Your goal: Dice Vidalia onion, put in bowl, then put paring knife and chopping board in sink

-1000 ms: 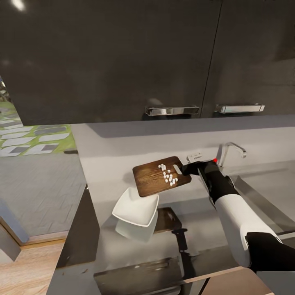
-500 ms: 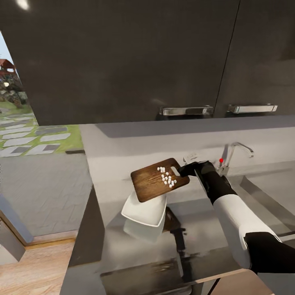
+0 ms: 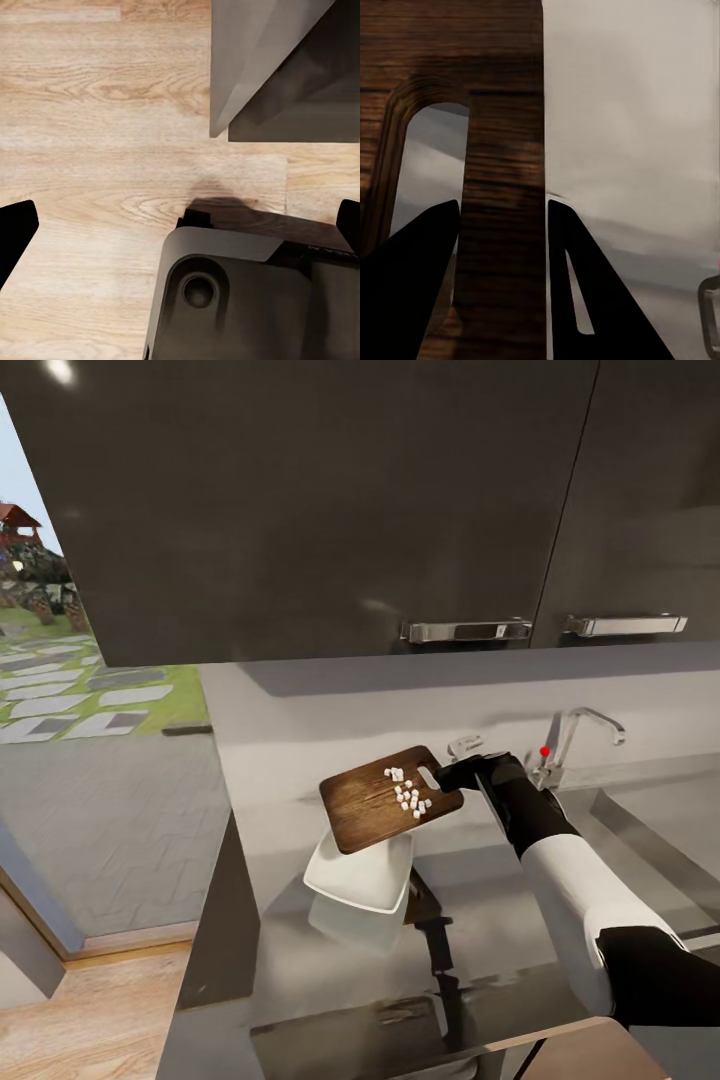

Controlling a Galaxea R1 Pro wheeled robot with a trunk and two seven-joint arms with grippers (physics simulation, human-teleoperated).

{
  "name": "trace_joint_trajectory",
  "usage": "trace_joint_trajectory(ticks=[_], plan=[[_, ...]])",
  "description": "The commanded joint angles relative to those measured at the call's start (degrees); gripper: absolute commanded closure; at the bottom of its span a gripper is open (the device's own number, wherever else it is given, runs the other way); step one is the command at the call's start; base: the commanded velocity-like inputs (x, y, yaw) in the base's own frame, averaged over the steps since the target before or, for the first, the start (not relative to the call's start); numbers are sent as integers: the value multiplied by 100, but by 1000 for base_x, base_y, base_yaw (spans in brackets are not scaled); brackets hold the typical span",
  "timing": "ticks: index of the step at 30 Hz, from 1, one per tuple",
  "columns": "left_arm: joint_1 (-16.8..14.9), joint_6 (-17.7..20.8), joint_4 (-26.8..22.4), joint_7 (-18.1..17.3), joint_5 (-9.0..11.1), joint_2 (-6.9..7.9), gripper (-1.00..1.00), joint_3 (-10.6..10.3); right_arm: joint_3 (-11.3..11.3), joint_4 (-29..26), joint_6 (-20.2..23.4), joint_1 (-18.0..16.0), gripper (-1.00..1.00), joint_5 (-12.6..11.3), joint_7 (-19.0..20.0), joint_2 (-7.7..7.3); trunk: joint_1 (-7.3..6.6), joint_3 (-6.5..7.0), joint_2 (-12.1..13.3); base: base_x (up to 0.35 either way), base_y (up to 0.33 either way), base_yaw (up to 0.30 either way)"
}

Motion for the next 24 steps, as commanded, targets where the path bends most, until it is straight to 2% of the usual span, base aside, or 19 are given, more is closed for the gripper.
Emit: trace_joint_trajectory(ticks=[1,20,24], plan=[[-10,-32,19,4,33,-3,-100,-49,0,-8,20,-4,100,56,40,-2,4,-13,-13,0,0,0],[-10,-29,18,4,33,-3,-100,-50,51,-45,22,-2,100,103,32,-49,4,-13,-13,0,0,0],[-10,-29,20,4,33,-3,-100,-49,166,-52,26,-2,100,259,32,-47,4,-13,-13,0,0,0]])
